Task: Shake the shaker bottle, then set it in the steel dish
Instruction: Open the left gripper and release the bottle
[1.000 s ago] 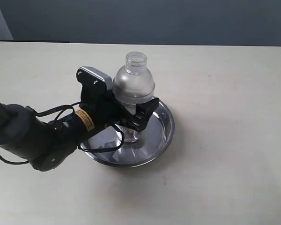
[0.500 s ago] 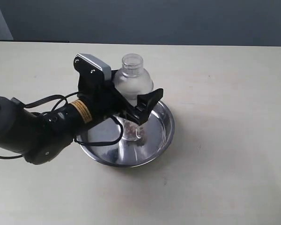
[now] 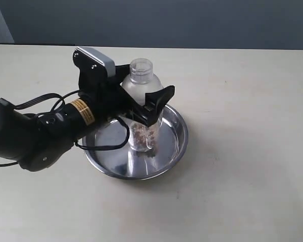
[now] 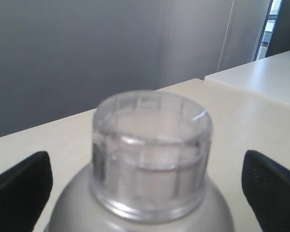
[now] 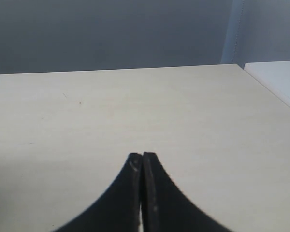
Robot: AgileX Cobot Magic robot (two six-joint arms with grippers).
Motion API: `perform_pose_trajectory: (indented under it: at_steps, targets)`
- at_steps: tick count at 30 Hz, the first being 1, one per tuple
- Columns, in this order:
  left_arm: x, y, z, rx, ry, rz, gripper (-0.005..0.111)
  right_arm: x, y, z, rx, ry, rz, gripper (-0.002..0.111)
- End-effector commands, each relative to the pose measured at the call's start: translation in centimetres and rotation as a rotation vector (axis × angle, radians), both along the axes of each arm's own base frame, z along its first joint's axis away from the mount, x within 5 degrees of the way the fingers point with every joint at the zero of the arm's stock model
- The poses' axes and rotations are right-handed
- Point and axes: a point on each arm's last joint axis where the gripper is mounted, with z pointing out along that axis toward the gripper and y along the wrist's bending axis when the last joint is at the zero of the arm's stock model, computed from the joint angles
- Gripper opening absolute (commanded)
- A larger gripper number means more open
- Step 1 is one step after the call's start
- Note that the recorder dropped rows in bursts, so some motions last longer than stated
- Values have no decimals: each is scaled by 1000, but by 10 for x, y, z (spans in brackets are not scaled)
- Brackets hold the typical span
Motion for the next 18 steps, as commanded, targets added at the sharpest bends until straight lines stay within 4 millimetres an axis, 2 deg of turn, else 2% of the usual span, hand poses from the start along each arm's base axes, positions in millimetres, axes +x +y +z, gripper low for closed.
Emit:
perform_pose_trajectory:
  at_steps: [1, 12, 16, 18]
  targets:
    - [-2, 1, 13, 0, -50, 1, 105, 0, 0, 1, -6, -15, -4, -1]
    - [-8, 7, 41, 30, -92, 28, 105, 0, 0, 1, -6, -15, -4, -1]
    - [-14, 13, 62, 90, -117, 58, 103, 0, 0, 1, -6, -15, -4, -1]
    - [-21, 19, 78, 117, -117, 80, 95, 0, 0, 1, -6, -15, -4, -1]
